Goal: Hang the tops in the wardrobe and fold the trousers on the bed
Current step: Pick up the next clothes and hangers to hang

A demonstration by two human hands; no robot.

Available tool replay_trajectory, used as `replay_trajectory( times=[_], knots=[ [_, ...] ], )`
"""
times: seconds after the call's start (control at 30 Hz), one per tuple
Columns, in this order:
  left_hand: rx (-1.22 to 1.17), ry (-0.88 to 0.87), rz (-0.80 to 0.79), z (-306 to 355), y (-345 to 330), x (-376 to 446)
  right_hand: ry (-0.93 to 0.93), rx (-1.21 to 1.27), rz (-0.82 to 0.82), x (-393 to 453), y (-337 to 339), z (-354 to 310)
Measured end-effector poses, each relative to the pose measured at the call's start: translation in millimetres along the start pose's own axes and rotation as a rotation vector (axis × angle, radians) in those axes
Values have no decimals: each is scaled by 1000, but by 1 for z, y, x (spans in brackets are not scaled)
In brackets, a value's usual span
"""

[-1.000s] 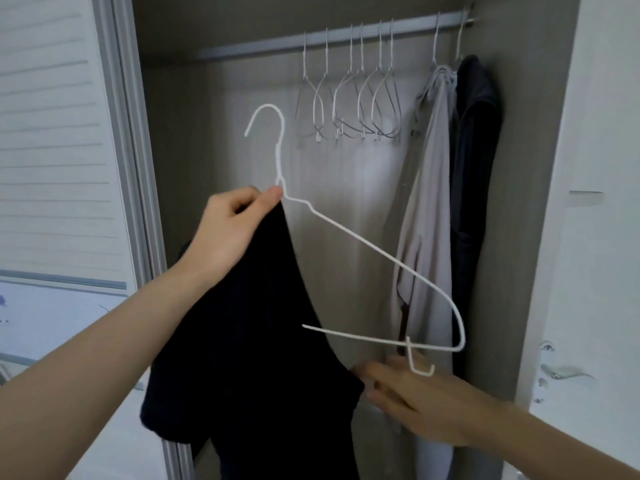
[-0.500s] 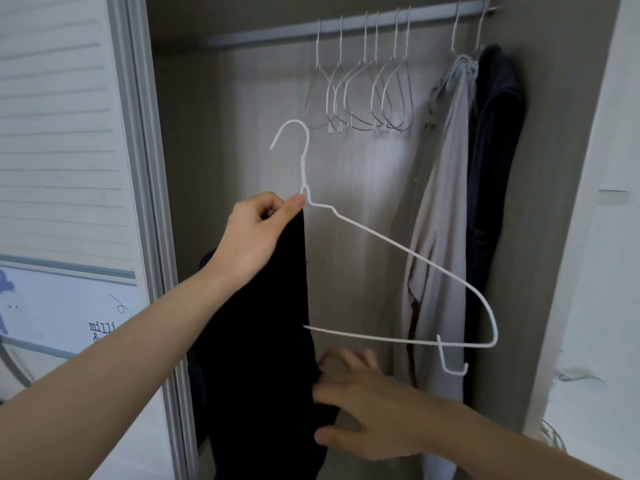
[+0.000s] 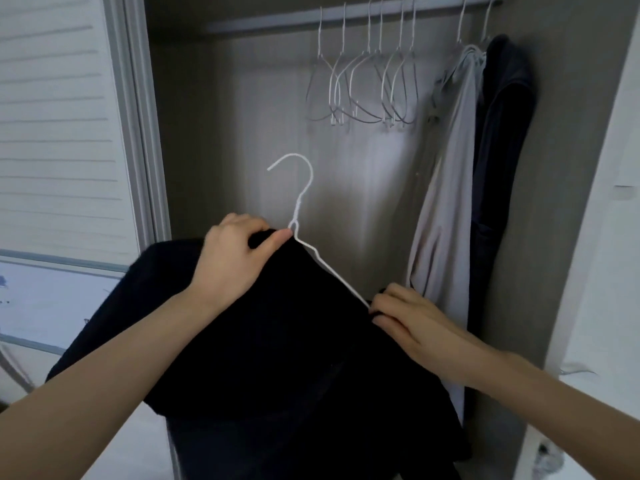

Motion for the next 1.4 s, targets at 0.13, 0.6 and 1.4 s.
replay_trajectory(
  times=[0.13, 0.6, 1.4],
  knots=[
    [-57, -160, -63, 10, -15, -4, -79, 144, 187, 13, -3, -17],
    [-223, 375, 27, -76, 6, -9, -123, 488, 372, -8, 65, 5],
    [-228, -11, -336, -36, -12, 1, -523, 696, 303, 16, 50, -12]
  ],
)
Point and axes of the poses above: each hand's wrist, its own x-axis towards the middle knuckle, its own y-axis out of the back of the hand, z = x × y, the point moved 3 cm from there along x, towards the middle knuckle, and after that the axes turned 1 degree about -x, right-handed, at the moved point
